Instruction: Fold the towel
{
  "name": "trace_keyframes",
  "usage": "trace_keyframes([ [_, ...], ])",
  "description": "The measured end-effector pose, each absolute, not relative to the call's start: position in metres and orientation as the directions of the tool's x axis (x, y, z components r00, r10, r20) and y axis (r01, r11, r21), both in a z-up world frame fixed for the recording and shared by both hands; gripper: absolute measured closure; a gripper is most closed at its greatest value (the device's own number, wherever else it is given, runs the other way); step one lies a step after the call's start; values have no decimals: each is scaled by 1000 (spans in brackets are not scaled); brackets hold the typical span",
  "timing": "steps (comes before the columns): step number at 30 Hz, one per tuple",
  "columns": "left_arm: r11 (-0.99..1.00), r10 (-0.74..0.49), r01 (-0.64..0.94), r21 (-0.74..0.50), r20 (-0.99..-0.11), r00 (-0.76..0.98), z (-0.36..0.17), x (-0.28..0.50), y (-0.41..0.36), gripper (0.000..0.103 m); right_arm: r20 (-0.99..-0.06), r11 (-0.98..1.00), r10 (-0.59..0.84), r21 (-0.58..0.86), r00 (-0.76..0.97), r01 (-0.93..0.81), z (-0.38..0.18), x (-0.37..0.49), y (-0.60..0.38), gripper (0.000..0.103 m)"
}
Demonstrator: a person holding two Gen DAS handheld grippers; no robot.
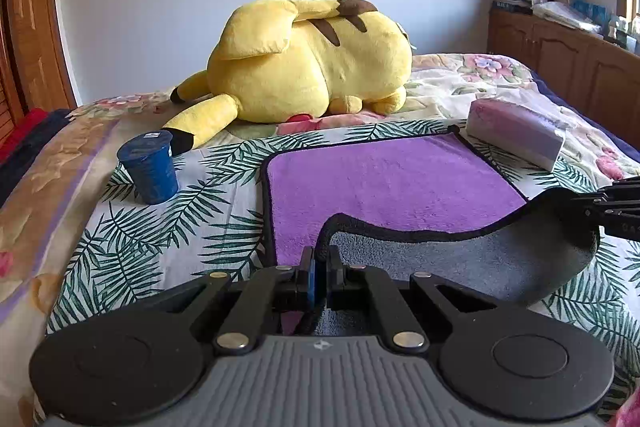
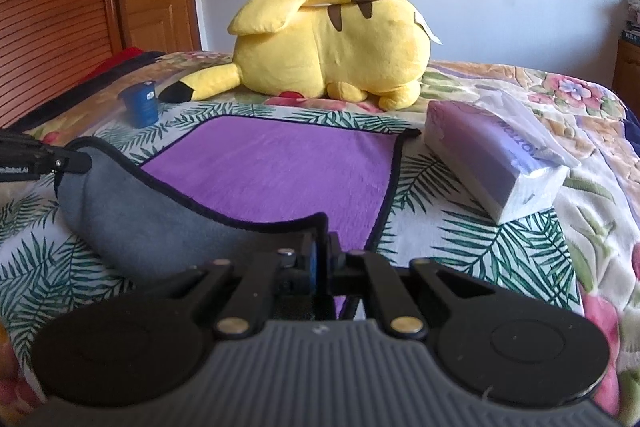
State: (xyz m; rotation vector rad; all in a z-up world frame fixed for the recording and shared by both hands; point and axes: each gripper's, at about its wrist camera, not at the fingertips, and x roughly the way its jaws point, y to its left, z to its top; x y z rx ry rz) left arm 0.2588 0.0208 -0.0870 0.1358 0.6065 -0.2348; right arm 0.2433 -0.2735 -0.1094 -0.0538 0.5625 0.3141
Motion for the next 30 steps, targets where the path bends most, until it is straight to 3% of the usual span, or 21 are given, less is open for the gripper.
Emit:
trace_keyframes([
  [14,964,-179,259,55,-584,792,-91,274,23,98,-520,951,278,32,808,-307,-111,254,-274,98],
  [30,964,-189,255,75,-480,857,-60,284,15,98,-425,945,319,72,847,-319,-80,275,-282,98],
])
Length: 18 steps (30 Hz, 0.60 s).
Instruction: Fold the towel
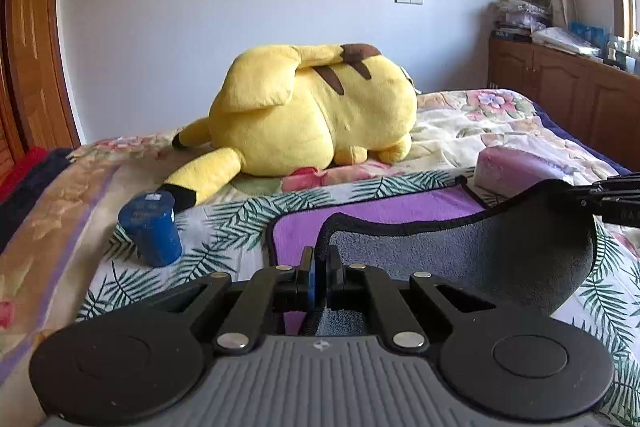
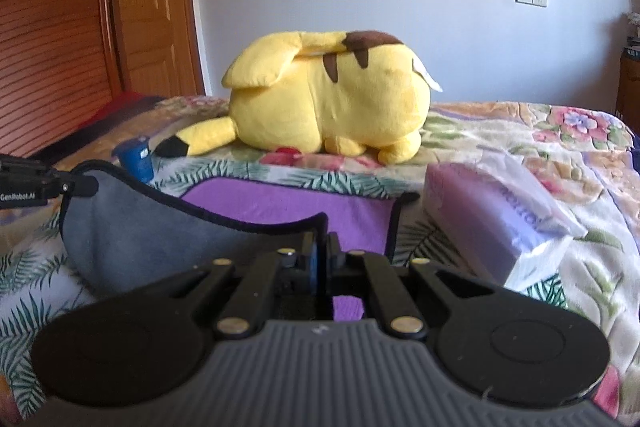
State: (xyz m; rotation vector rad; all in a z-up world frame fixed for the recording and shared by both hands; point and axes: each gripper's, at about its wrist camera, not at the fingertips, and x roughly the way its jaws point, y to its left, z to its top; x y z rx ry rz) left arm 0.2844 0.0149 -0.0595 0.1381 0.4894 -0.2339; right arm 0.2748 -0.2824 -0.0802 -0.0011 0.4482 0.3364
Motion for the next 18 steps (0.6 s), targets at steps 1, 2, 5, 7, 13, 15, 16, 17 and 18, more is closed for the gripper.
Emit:
trace_keyframes([
  [1,964,-186,252,78,-475,860,-59,286,14,98,-419,945,320,75,849,-319,-79,275,-283,99],
  [2,965,-184,250,81,-473,861,-59,287,14,98,-416,945,321,78,851,-319,-78,276,-284,99],
  [5,964,-182,250,86,-469,864,-59,292,13,98,-405,945,319,70,857,-318,-76,280,-284,99],
  [7,964,-181,250,93,-464,867,-59,297,11,98,-402,946,316,58,860,-320,-75,285,-282,99],
  [13,963,-167,244,114,-460,872,-59,316,12,98,-391,946,311,35,866,-324,-73,300,-281,99],
  [15,964,-161,238,117,-453,877,-57,323,12,98,-390,946,308,27,868,-323,-72,307,-281,99],
  [16,965,-161,236,116,-450,879,-56,326,12,98,-390,947,304,22,869,-321,-72,310,-282,99],
  [17,966,-161,234,113,-446,881,-55,329,13,98,-389,947,302,20,870,-320,-72,313,-282,99],
  [18,967,-160,231,112,-442,883,-55,332,13,98,-387,948,300,18,872,-318,-72,316,-283,99],
])
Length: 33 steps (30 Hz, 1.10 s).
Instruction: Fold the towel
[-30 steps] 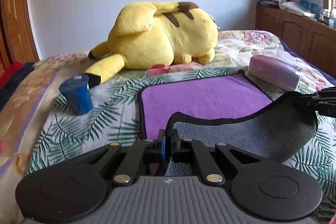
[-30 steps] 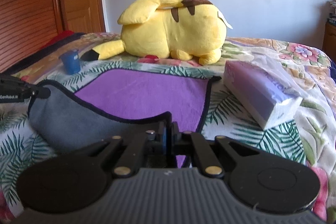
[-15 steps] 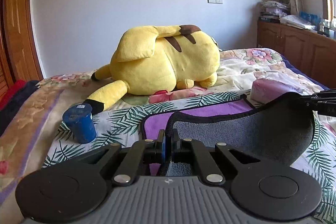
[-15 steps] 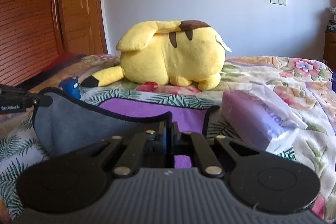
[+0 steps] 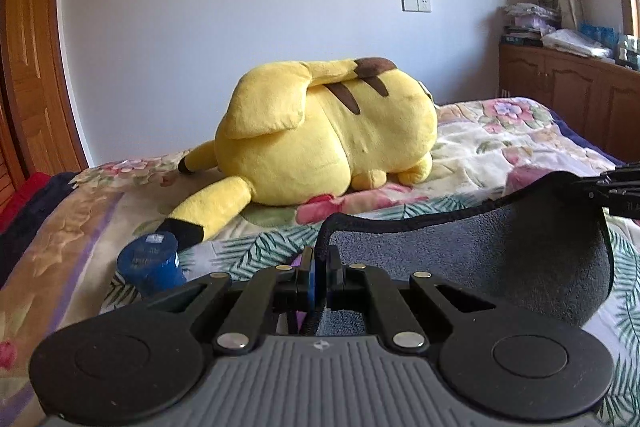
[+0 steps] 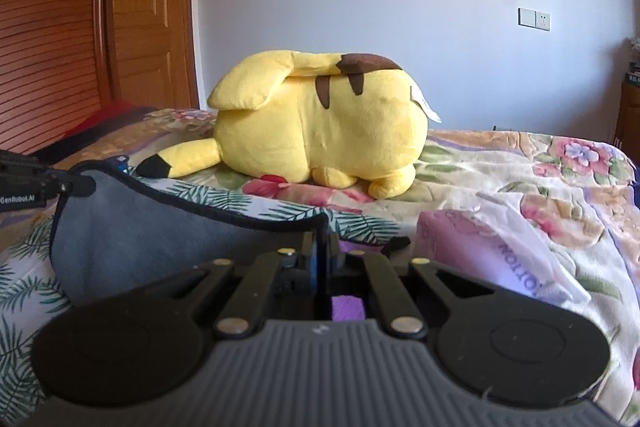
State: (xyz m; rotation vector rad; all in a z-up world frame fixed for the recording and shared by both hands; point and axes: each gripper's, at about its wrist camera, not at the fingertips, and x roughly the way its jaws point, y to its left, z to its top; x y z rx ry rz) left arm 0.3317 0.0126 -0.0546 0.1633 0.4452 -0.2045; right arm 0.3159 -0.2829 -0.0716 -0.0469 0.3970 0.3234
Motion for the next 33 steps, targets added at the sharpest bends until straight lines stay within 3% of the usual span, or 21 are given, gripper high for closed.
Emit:
trace_keyframes([
  [6,968,-137,214,131,-441,887,-56,357,7,98,-387,955,282,20,878,-297,-74,340,-286,99],
  [10,973,-128,197,117,-435,891,-60,373,5,98,-404,954,298,120,865,-273,-80,359,-293,99],
  [21,984,-79,142,105,-455,887,-80,411,4,98,-407,960,281,110,869,-258,-94,387,-291,99],
  [29,983,-62,145,115,-534,843,-113,440,1,97,-451,963,266,79,852,-259,-112,407,-284,98],
  [30,980,-70,161,118,-554,830,-116,442,0,94,-457,964,260,71,850,-257,-115,409,-283,98],
  [32,976,-60,165,143,-551,833,-119,442,-1,71,-471,967,241,47,848,-249,-119,412,-280,92],
  [33,975,-52,158,153,-539,841,-118,440,-1,52,-477,966,240,33,845,-255,-120,412,-279,86],
])
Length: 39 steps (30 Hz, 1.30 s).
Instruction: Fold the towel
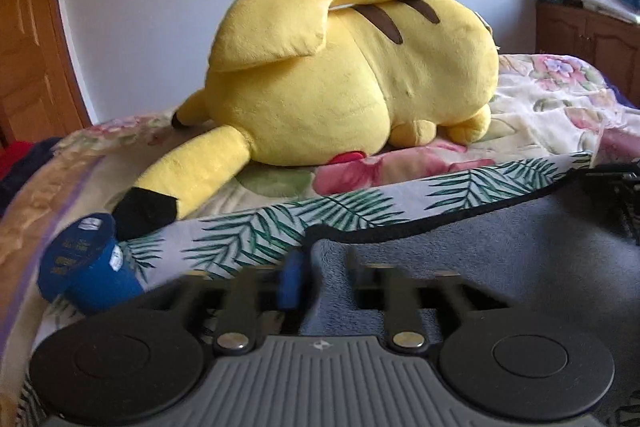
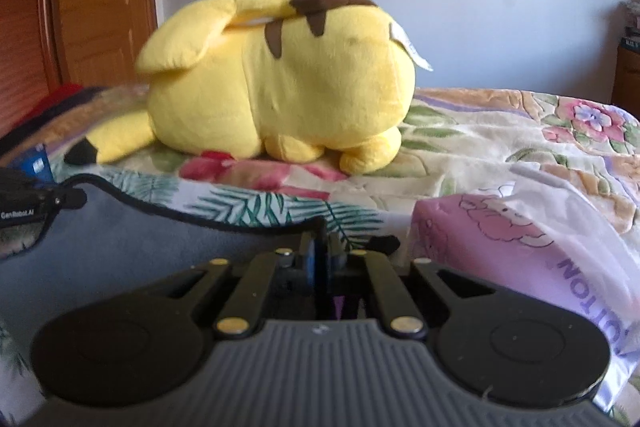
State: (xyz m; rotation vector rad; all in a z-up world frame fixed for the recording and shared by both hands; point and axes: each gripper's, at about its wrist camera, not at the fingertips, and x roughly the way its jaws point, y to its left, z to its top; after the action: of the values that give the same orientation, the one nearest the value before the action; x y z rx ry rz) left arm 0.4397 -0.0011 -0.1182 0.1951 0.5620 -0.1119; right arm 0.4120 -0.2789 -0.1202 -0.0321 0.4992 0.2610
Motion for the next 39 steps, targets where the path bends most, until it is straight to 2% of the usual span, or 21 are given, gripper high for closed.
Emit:
trace_keyframes([
  [1,976,-52,153,152,-524,850,-117,437,0,37,-477,965,241,26,845,-260,-121,411,-278,61],
  [2,977,-53,150,149,-516,855,-116,435,1,31,-472,965,241,24,848,-261,-121,410,-278,33],
  [3,979,-50,144,146,-512,858,-115,434,2,22,-462,966,240,25,854,-257,-120,408,-279,25],
  [4,981,-48,138,138,-511,858,-114,433,3,16,-451,966,244,31,859,-258,-119,405,-280,22],
  [7,986,-63,134,99,-518,853,-111,427,6,10,-451,963,254,39,856,-265,-117,401,-281,22],
  [12,981,-84,164,109,-520,850,-102,412,0,8,-451,965,254,62,856,-253,-111,383,-285,8],
  [14,980,-99,173,95,-522,847,-96,404,0,7,-448,967,249,66,859,-246,-107,374,-286,0],
  [25,975,-149,213,70,-507,849,-43,345,-5,0,-461,969,244,72,853,-238,-72,327,-288,0],
  [39,970,-122,208,125,-488,864,17,271,-21,0,-407,966,253,50,878,-255,1,263,-282,0],
])
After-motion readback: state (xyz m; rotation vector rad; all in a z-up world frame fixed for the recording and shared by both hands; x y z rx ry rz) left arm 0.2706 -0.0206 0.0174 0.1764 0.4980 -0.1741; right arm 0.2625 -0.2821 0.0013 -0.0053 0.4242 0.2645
